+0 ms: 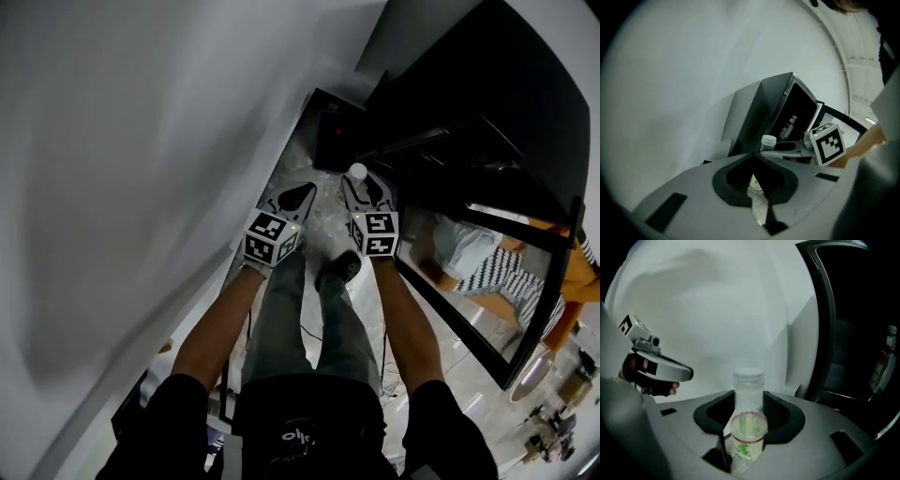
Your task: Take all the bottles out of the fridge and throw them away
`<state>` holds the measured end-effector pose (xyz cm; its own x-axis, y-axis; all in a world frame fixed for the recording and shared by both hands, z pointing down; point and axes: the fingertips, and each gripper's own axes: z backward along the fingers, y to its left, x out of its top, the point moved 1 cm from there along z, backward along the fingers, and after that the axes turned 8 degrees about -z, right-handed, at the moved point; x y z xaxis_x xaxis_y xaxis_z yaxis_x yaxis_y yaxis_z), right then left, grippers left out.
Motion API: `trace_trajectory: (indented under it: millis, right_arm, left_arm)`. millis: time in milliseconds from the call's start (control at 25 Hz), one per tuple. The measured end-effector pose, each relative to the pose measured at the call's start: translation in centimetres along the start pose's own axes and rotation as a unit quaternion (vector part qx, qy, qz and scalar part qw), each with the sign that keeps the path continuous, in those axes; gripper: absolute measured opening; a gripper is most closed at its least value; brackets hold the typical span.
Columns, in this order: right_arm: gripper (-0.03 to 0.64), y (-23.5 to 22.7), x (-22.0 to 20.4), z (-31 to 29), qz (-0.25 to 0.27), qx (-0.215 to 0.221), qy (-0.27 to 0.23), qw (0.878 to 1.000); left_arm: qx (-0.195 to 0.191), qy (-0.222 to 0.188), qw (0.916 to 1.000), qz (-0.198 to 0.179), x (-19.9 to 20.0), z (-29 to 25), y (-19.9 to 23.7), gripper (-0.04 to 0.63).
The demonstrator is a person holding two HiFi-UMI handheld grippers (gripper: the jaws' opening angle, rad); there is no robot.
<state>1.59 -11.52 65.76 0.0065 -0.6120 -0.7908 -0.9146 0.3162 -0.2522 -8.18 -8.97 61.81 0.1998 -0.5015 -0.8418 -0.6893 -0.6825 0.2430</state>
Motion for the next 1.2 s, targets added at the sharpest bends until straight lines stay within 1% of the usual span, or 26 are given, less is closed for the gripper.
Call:
trace_trajectory:
  millis: [200,320,440,600,760,1000,1200]
  right_arm:
    - [0.192,-2.3,-1.8,-4.9,-0.004,-0.007,-0.003,1.0]
    - [0.192,-3.7,-4.0,-8.0,-0.009,-0.014,-0.001,1.0]
    - [0.192,-5.4,-6.5,-10.8,-0.017,-0.031,0.004,0.999]
    - [0.192,-7.0,-9.4,-13.5,-0.023,-0.052,0.016,0.998]
    - [0.192,-8.0,-11.4,-15.7,-0.025,-0.064,0.028,0.997]
    - [0.192,-9.1,-13.8,-18.2,-0.022,-0.084,0.06,0.994]
    - [0.193,-9.9,-14.4,-19.1,-0.024,-0.094,0.074,0.993]
  left_arm:
    - [-0.004,0.004,1.0,0.002,-1.9,-2.9,2.6,0.002]
    - [-0.004,0.011,0.9999,0.005,-4.5,-4.3,4.3,0.002]
    - [-0.002,0.019,0.9997,0.012,-6.7,-5.5,5.7,0.002]
    - [-0.006,0.027,0.9995,0.018,-9.2,-6.3,6.5,0.002]
    - [-0.005,0.034,0.9991,0.025,-11.2,-6.8,7.6,0.002]
    - [0.0,0.035,0.9989,0.032,-11.9,-7.2,9.2,0.002]
    - [0.004,0.033,0.9989,0.034,-11.5,-7.5,10.1,0.002]
